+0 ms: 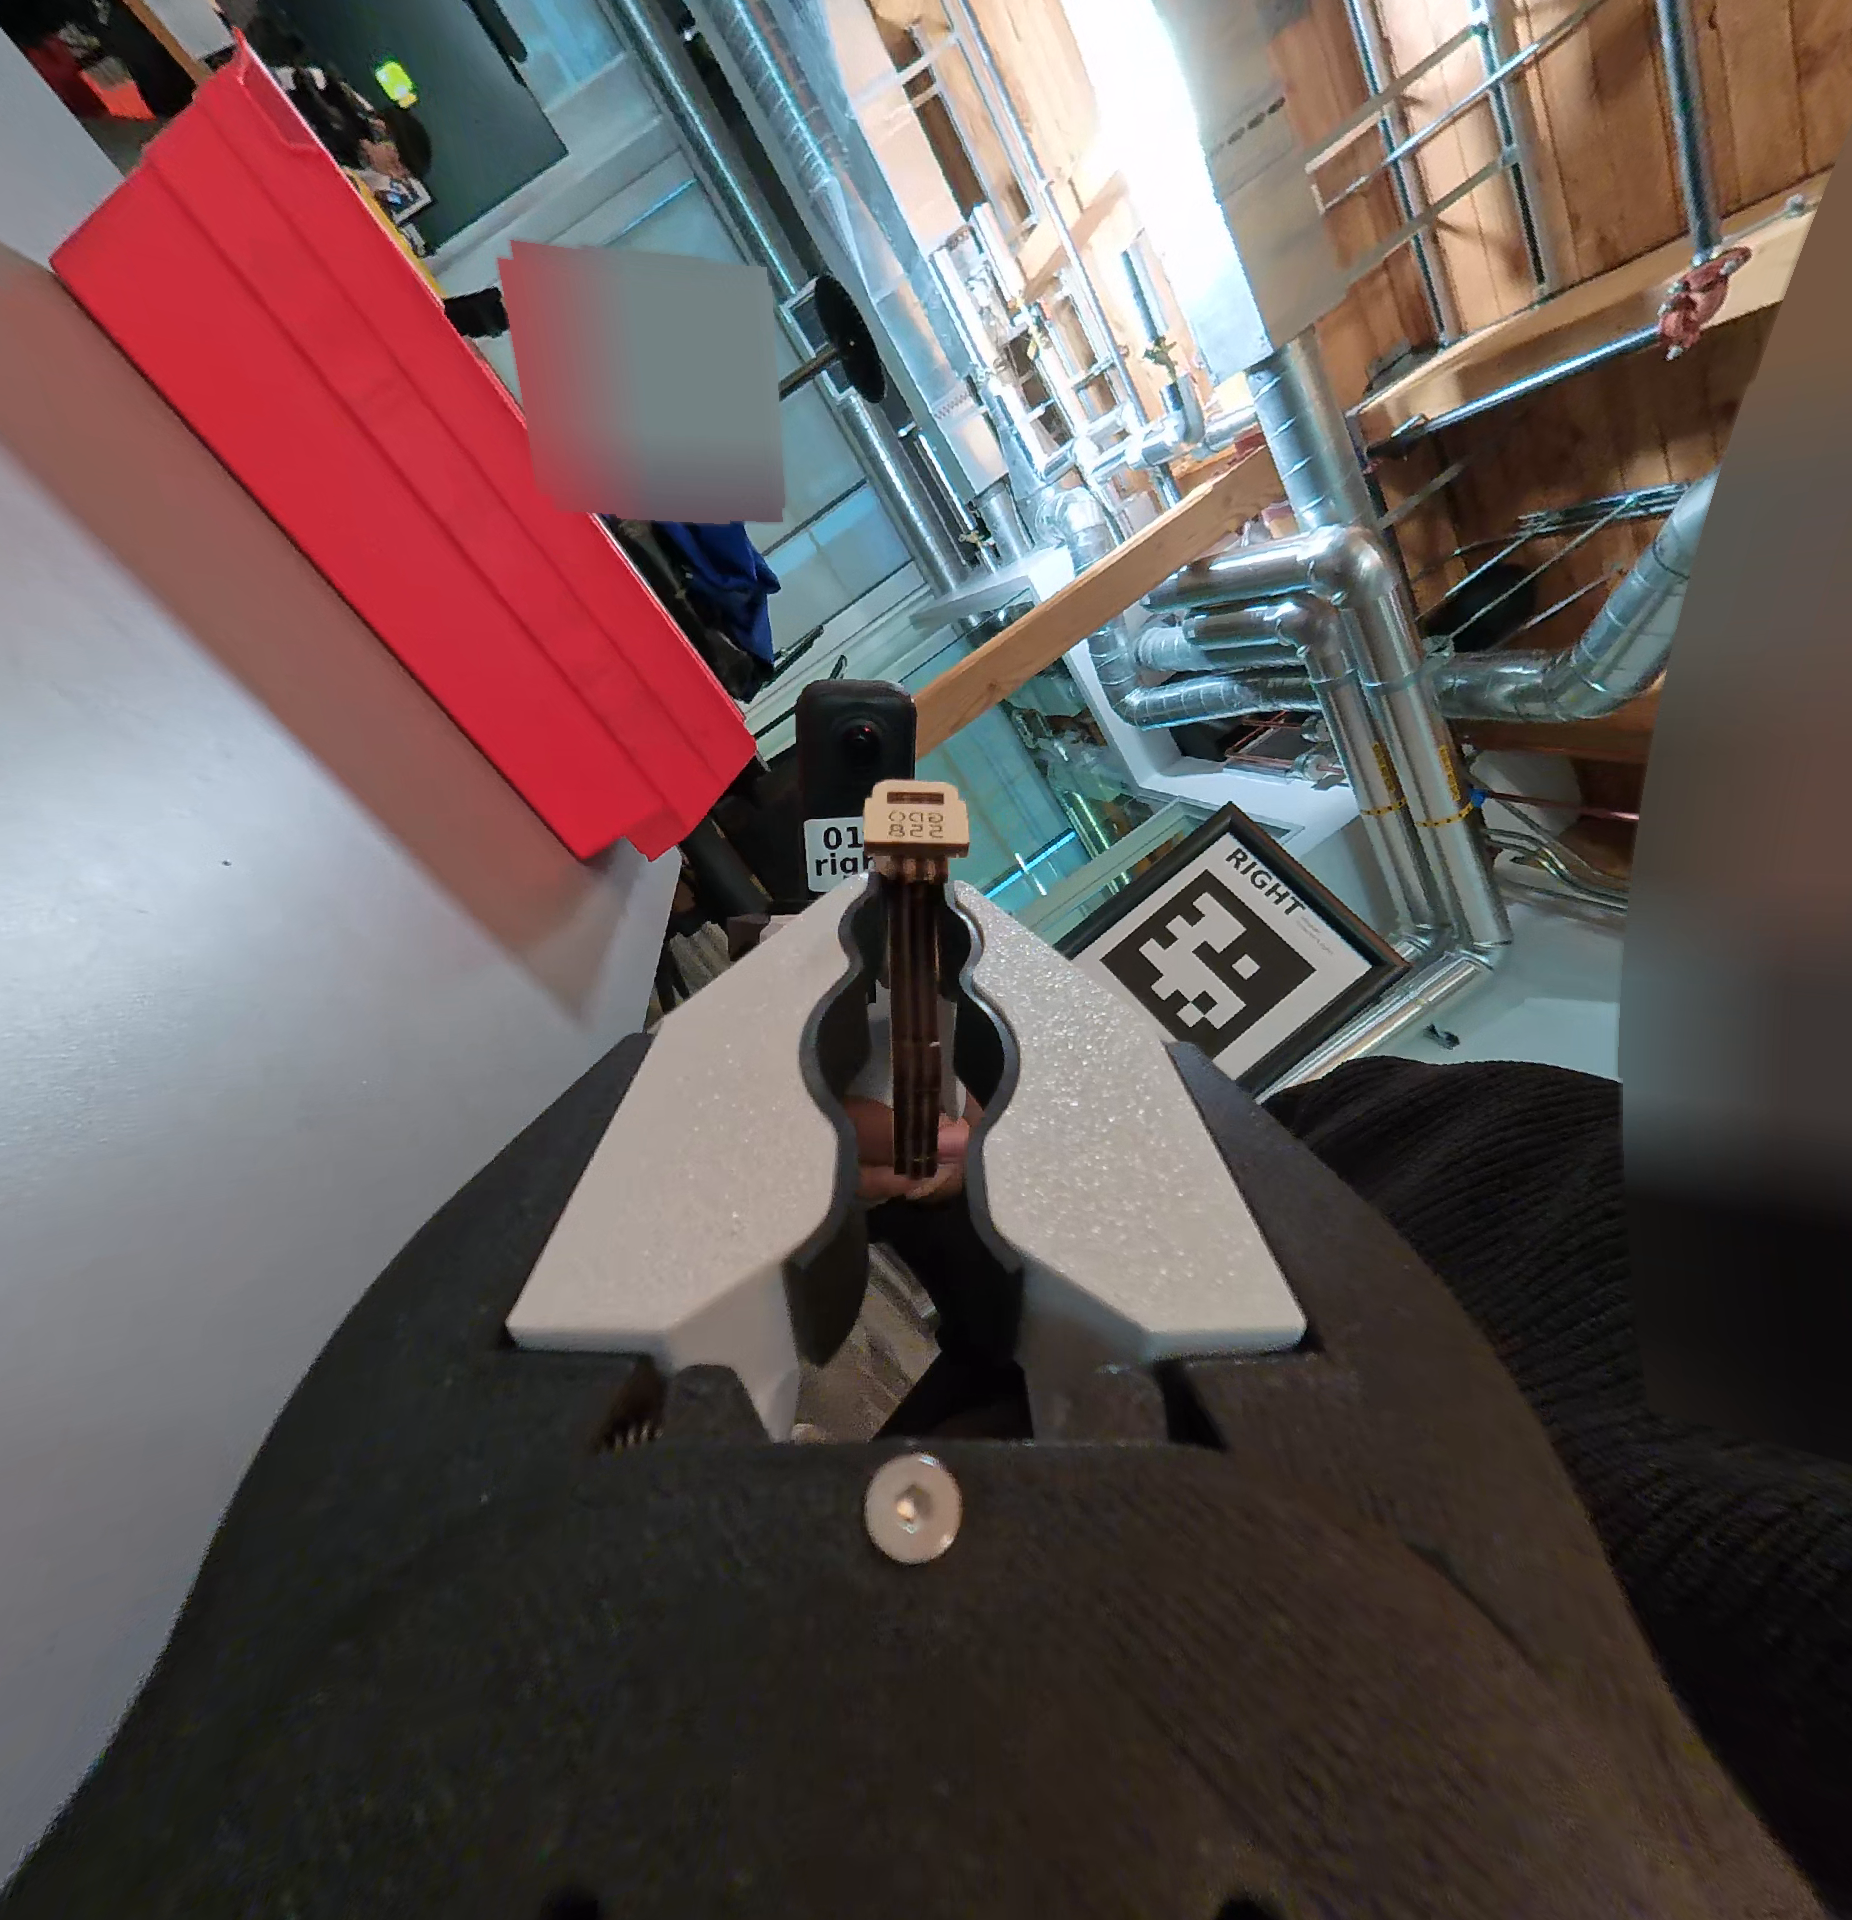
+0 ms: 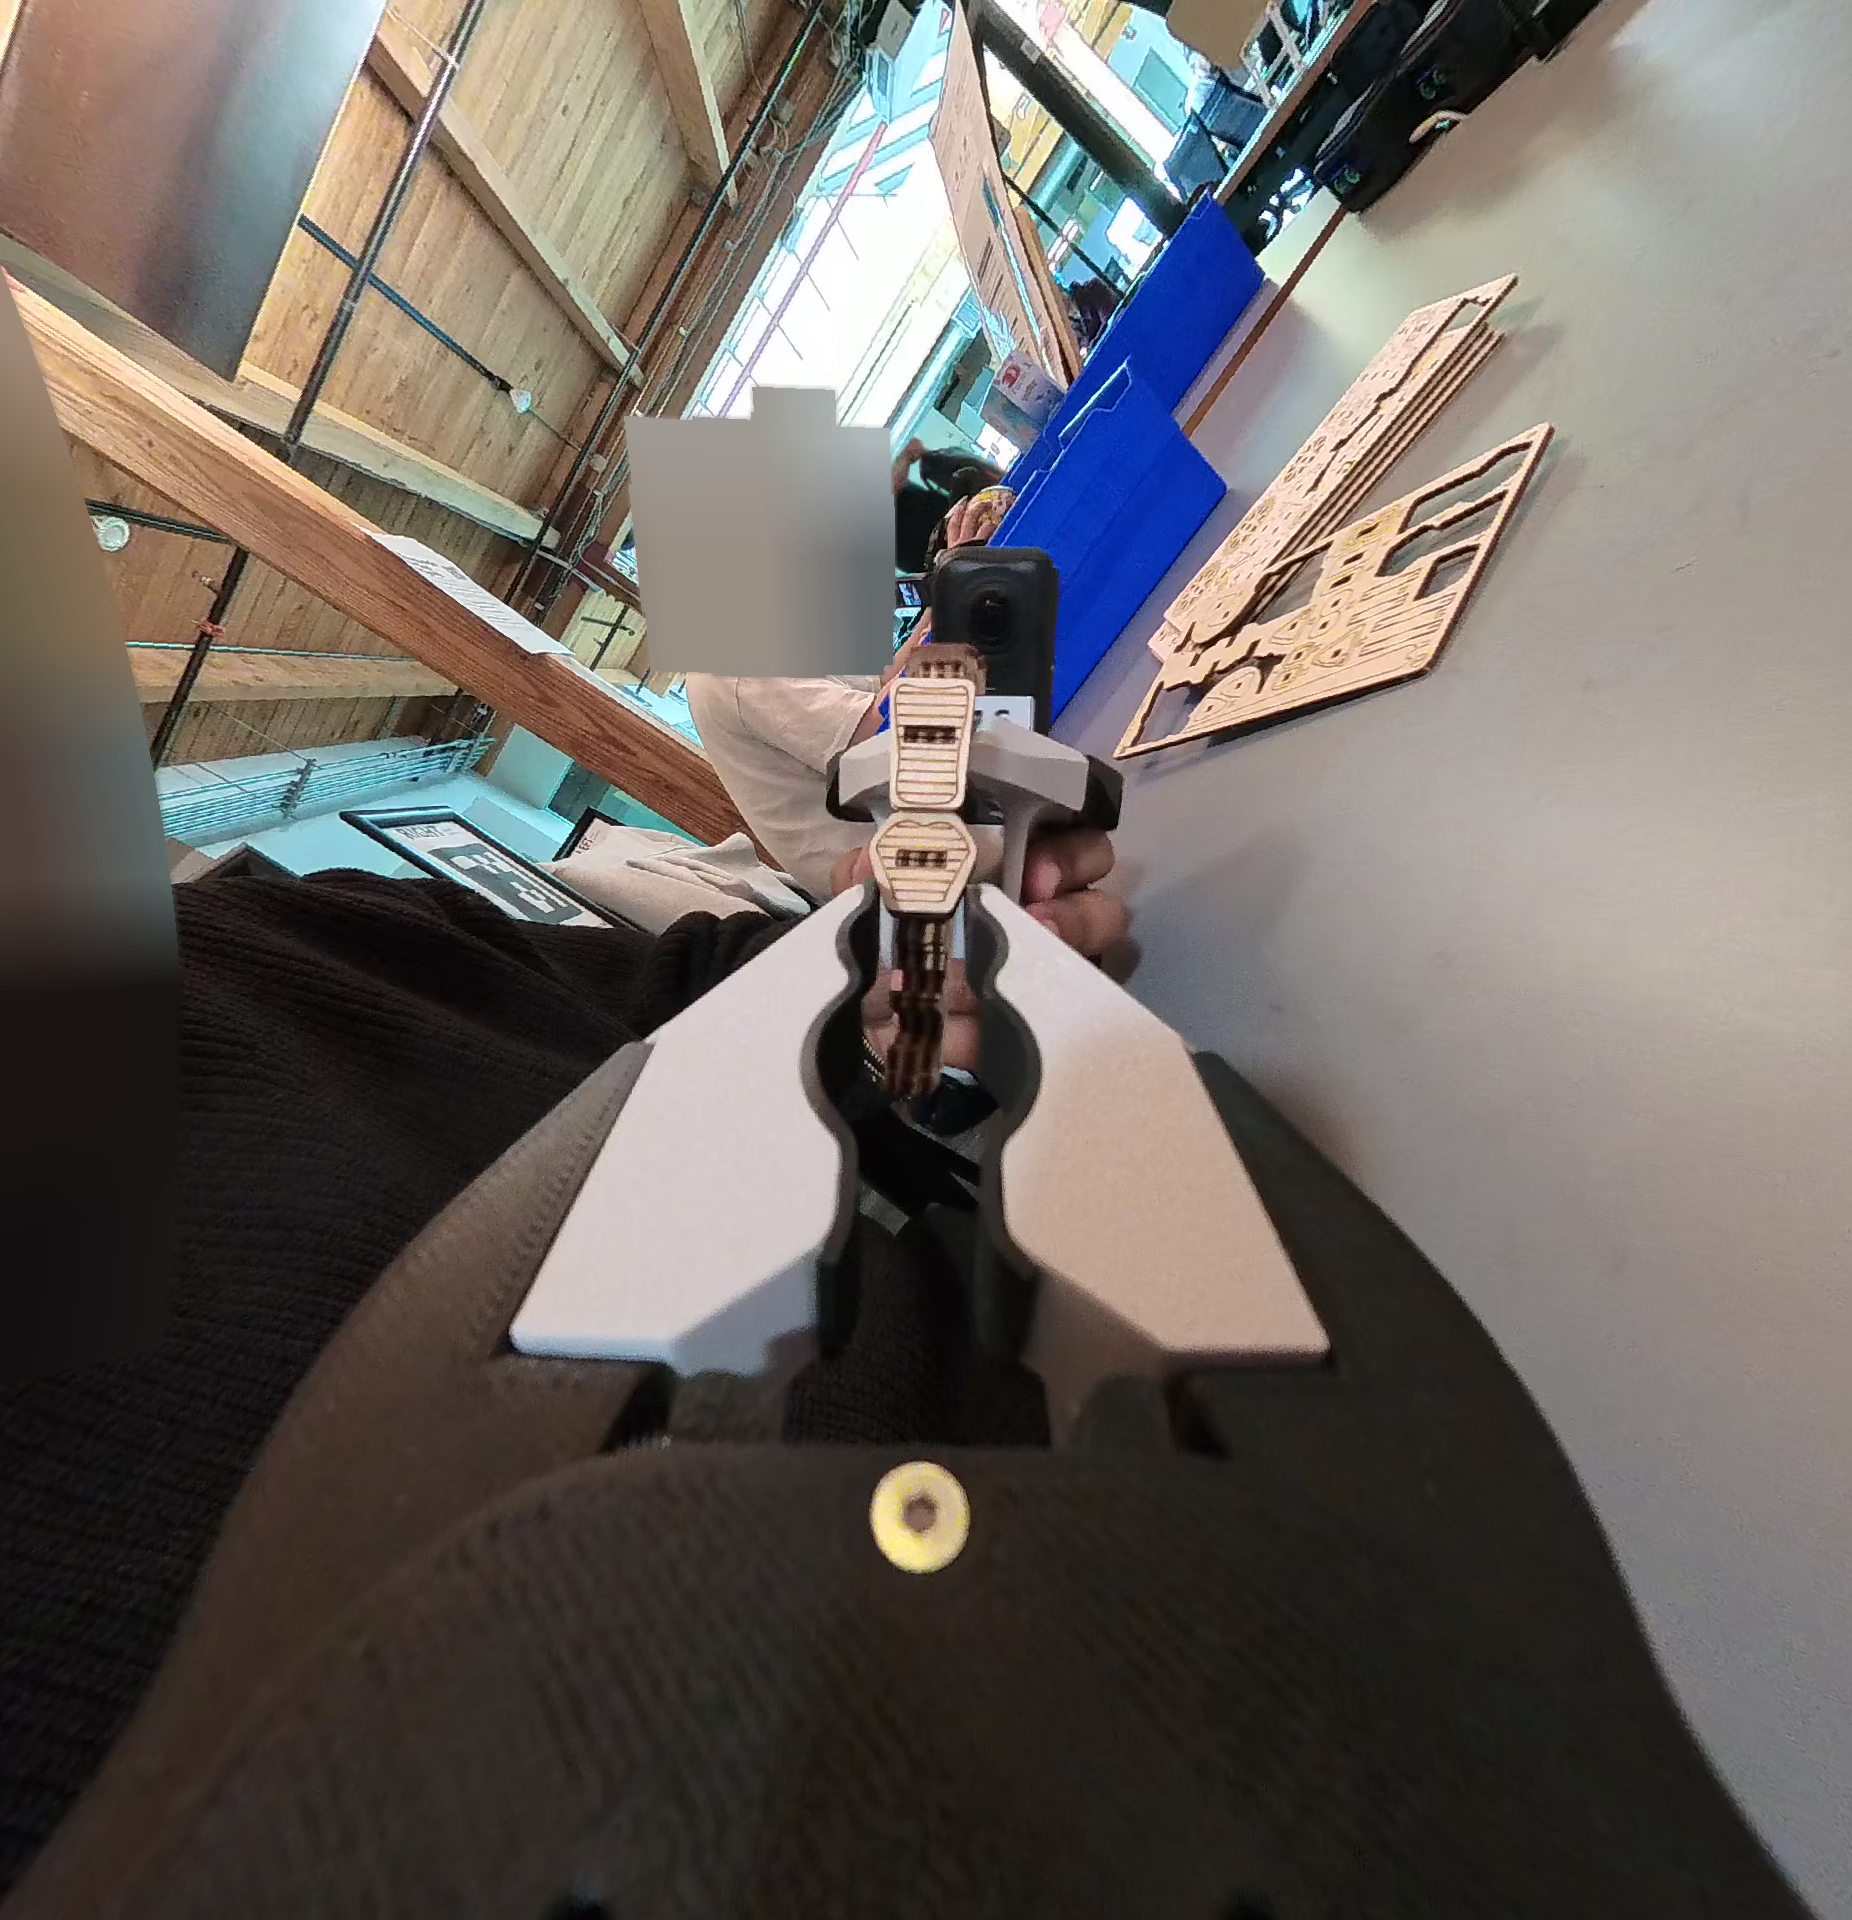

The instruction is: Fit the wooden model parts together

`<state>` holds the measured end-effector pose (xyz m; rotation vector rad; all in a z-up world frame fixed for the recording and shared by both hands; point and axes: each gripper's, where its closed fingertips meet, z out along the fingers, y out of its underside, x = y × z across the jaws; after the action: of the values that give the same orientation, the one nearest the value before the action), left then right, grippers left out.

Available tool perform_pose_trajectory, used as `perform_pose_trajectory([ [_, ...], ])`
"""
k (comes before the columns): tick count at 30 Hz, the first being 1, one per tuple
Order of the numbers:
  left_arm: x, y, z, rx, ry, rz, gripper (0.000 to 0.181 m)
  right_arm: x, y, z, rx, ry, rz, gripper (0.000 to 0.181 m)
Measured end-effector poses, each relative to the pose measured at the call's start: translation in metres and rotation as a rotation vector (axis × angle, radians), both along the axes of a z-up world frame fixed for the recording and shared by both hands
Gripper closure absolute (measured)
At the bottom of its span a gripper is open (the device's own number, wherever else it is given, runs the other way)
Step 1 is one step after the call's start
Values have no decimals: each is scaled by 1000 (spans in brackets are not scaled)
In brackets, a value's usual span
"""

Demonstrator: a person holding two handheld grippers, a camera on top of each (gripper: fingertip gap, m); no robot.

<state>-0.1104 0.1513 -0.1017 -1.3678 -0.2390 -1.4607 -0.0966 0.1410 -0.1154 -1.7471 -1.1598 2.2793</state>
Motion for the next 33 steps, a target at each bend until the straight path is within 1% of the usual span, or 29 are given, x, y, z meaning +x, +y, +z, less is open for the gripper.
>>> perform_pose_trajectory([
  [7,-1,-2,1,24,49,25,175,-1,-1,-1,9,-2,-4,167],
  [13,-2,0,0,6,13,29,174,-1,2,-1,21,-5,-28,167],
  [19,-3,0,-2,-1,19,30,173,-3,1,-3,28,-12,-32,168],
  [29,-3,1,-2,-11,-4,20,166,-4,0,-1,25,-6,-51,167],
  [32,-2,1,-2,-13,-3,22,165,-6,-2,-2,28,-12,-47,167],
  [33,-2,1,-2,-14,-1,24,167,-7,-3,-3,31,-14,-47,167],
])
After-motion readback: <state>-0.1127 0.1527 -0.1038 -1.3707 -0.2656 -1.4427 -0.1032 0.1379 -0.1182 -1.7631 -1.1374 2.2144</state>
